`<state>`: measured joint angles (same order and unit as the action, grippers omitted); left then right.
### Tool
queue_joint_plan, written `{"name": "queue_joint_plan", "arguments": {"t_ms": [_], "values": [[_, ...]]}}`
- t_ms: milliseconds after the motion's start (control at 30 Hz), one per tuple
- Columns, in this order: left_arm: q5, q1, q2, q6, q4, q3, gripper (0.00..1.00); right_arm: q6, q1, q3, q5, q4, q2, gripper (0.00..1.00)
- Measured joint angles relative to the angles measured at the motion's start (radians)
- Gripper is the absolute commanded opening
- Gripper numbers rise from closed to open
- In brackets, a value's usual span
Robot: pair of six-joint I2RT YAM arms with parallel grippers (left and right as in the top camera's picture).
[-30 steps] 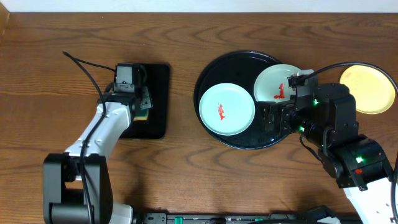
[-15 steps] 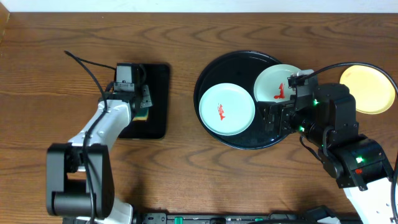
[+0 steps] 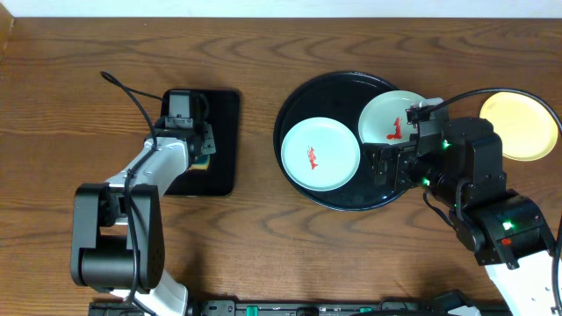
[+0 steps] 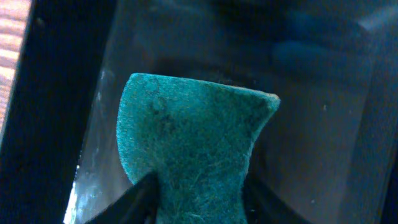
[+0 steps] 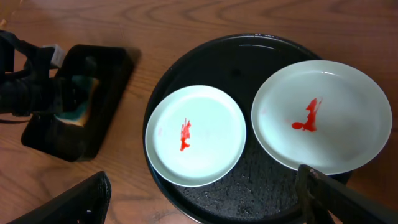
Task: Clean dirty plates on tray and stack at the side
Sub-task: 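Grasp the green sponge on the black tray with the left gripper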
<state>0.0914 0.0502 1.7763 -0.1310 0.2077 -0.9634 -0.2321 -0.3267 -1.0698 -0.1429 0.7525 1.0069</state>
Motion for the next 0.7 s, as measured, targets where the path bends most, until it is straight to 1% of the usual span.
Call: {"name": "queue_joint_plan", "arguments": {"t_ms": [67, 533, 600, 700], "values": [[0.0, -0.002, 0.0, -0.001, -0.002, 0.0, 0.08, 0.0, 0.0, 0.0, 0.0, 0.0, 0.0, 0.93], [-0.016, -0.024, -0.01, -0.003, 0.024, 0.0, 0.07, 0.003, 0.0, 0.0, 0.0, -0.001, 0.0, 0.93], [-0.029, -0.027, -0.033, -0.003, 0.039, 0.0, 0.07, 0.003, 0.0, 0.0, 0.0, -0.003, 0.0, 0.94], [-0.04, -0.028, -0.115, -0.003, 0.053, 0.004, 0.07, 0.003, 0.0, 0.0, 0.0, -0.006, 0.0, 0.94]]}}
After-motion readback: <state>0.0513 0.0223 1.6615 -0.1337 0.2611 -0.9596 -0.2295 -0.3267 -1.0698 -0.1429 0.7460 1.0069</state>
